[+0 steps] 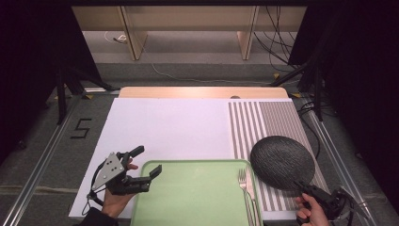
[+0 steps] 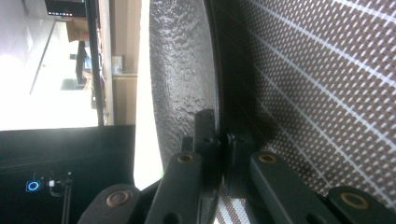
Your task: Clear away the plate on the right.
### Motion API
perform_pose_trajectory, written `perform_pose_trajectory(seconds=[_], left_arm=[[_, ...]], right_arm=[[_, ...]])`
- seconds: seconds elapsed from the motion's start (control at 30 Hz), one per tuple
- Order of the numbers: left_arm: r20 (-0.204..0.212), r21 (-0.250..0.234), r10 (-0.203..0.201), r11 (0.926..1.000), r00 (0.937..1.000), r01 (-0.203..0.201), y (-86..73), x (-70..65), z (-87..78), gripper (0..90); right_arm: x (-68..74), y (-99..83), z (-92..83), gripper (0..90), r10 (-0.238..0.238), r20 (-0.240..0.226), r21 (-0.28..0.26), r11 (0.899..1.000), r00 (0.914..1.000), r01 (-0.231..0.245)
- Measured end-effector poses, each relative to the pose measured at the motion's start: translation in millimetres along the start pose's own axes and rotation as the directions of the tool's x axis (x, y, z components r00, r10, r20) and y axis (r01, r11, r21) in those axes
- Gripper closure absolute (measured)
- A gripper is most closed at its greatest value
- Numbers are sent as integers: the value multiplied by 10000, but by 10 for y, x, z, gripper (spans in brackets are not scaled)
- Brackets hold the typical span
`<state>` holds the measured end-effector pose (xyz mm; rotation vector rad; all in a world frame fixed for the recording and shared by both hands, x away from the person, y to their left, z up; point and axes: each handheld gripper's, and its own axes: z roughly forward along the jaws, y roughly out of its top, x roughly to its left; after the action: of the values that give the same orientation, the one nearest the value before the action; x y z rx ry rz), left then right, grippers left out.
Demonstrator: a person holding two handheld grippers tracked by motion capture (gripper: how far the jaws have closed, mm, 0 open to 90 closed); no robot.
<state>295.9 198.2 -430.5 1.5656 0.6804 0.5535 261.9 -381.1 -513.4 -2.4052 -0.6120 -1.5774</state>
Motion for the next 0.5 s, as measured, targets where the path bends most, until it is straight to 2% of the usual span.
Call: perform_pose_trajectory(seconds=[0.17,0.4,0.5], left_arm=[[-1,-4,-7,10000,10000,7,0,2,1,121],[6,-23,-25,10000,10000,25,1,2,-3,121],[-3,-43,-24,10000,10000,24,2,2,-5,121]], right_arm=[[18,16,-21,864,-65,-100,-129,9999,9999,64],[75,8,-39,867,-363,-730,-169,9992,9967,352],[93,-5,-30,867,-245,-1120,-72,9997,9934,239]])
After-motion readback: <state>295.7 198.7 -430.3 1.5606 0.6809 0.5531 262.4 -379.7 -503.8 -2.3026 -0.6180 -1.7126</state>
